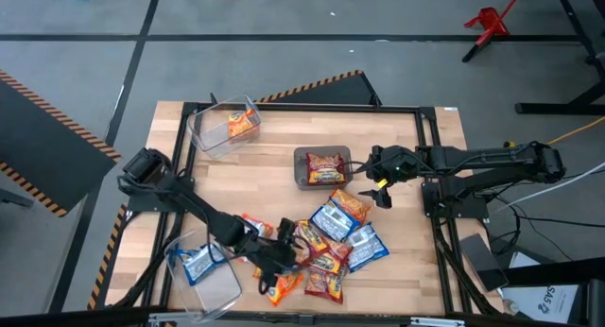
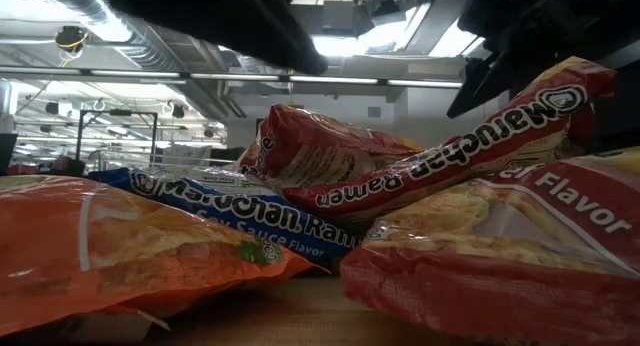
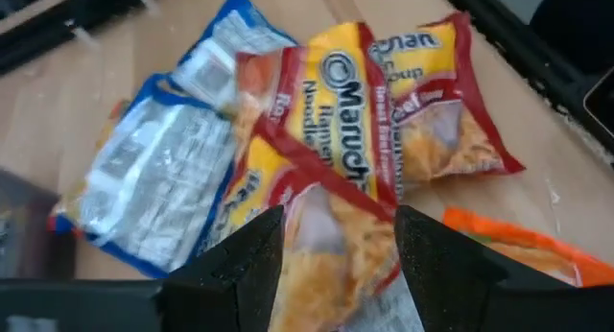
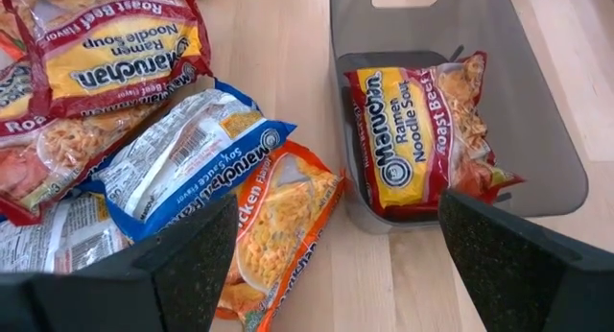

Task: Sort Maruchan noodles
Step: Put the red noodle pack into the black bin

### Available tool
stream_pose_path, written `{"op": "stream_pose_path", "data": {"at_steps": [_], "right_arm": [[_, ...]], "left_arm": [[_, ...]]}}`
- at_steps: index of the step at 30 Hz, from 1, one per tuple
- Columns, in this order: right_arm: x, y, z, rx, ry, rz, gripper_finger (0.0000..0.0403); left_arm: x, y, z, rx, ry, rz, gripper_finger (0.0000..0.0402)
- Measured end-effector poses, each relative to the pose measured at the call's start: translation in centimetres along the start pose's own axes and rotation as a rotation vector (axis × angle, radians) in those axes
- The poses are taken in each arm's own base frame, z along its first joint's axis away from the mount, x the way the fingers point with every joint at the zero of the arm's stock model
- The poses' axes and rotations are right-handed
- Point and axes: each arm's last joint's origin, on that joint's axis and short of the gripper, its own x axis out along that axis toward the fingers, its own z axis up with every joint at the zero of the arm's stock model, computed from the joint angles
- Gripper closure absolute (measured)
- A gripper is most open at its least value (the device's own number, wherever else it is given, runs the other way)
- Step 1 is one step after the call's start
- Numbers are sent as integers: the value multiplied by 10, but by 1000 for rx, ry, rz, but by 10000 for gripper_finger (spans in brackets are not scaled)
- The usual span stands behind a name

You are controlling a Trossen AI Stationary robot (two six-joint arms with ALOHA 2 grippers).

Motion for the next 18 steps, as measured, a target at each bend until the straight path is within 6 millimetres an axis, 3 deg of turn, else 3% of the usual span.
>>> {"op": "stream_pose_path", "data": {"at_steps": [12, 18], "right_arm": [[0, 0, -1, 19, 6, 0, 59], [0, 0, -1, 27, 6, -8, 59]], "left_arm": [[5, -12, -12, 91, 76, -11, 201], [21, -12, -23, 113, 131, 68, 201]]}}
